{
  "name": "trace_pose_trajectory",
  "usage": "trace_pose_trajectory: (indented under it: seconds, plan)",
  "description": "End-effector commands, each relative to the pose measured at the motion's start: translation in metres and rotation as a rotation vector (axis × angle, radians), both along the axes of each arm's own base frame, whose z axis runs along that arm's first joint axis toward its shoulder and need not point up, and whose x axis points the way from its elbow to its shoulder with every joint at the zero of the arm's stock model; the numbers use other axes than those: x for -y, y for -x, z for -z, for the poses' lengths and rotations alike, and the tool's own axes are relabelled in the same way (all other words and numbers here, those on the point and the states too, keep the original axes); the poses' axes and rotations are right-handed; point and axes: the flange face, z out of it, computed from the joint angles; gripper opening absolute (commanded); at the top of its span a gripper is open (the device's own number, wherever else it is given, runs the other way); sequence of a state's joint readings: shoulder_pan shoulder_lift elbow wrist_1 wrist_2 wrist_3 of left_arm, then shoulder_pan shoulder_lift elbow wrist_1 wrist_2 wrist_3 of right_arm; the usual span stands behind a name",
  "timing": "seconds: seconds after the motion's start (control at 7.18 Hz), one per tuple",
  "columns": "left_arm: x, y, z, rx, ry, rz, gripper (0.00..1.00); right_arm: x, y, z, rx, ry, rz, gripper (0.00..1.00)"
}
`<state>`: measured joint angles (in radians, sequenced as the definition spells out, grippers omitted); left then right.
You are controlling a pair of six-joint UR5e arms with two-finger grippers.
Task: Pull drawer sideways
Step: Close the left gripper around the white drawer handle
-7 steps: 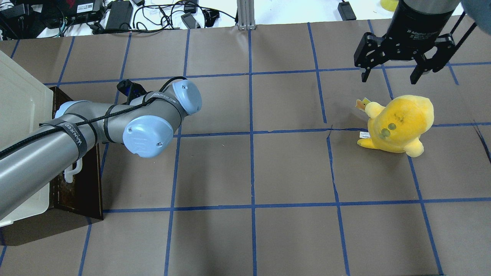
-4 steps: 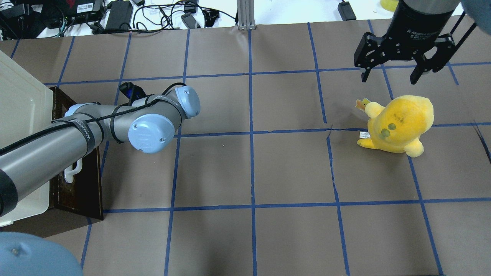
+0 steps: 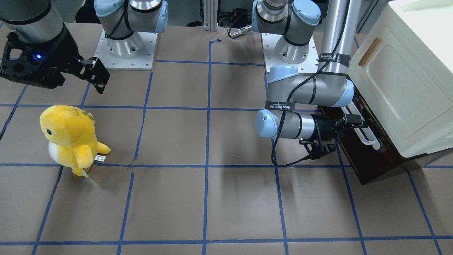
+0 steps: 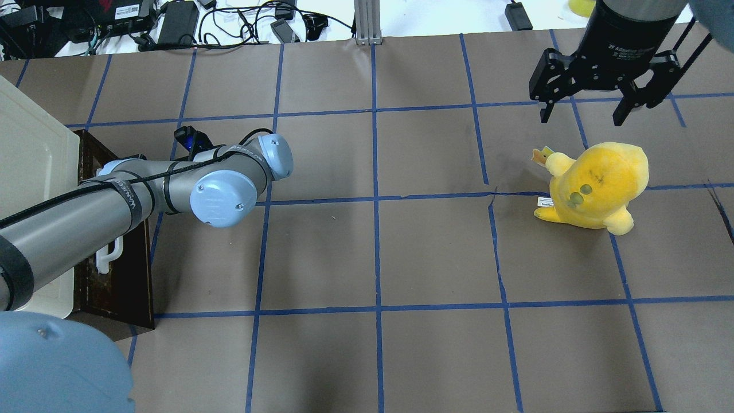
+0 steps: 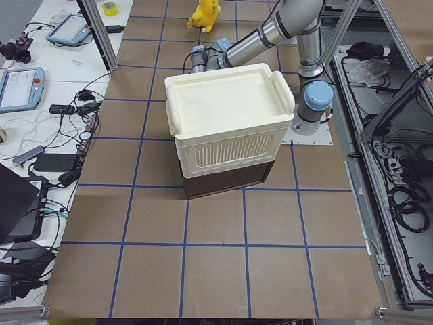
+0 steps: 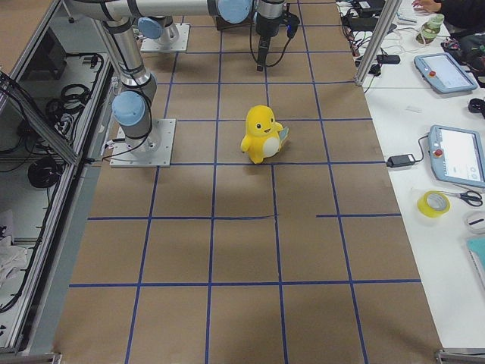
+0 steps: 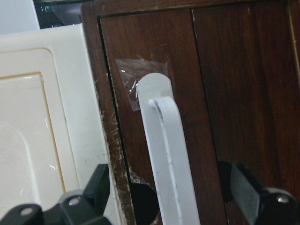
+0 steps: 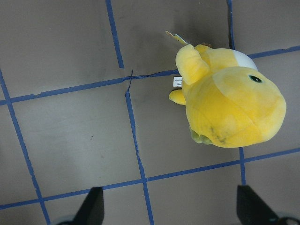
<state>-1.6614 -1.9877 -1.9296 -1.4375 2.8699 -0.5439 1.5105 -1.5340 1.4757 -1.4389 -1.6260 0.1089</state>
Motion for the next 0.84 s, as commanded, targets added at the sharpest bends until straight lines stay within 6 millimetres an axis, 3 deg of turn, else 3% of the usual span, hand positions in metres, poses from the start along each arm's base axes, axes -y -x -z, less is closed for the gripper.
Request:
trace_pose_trajectory:
  seconds: [0.0,0.28,0.7]
  plan:
    - [-0.0035,-0.0074,0.0046,0.0,-0.011,-0.015,0.66,0.0001,0.0005,0.0,0.0,0.0,0.001,1.0]
    - [-0.0036,-0.0106,0.0052,0.001,-0.012,-0.022,0.56,0.0,-0.0002,0.0,0.0,0.0,0.0,1.0]
    - [-0.0036,-0.0113,0.0053,-0.001,-0.012,-0.024,0.49,0.0,-0.0002,0.0,0.0,0.0,0.0,1.0]
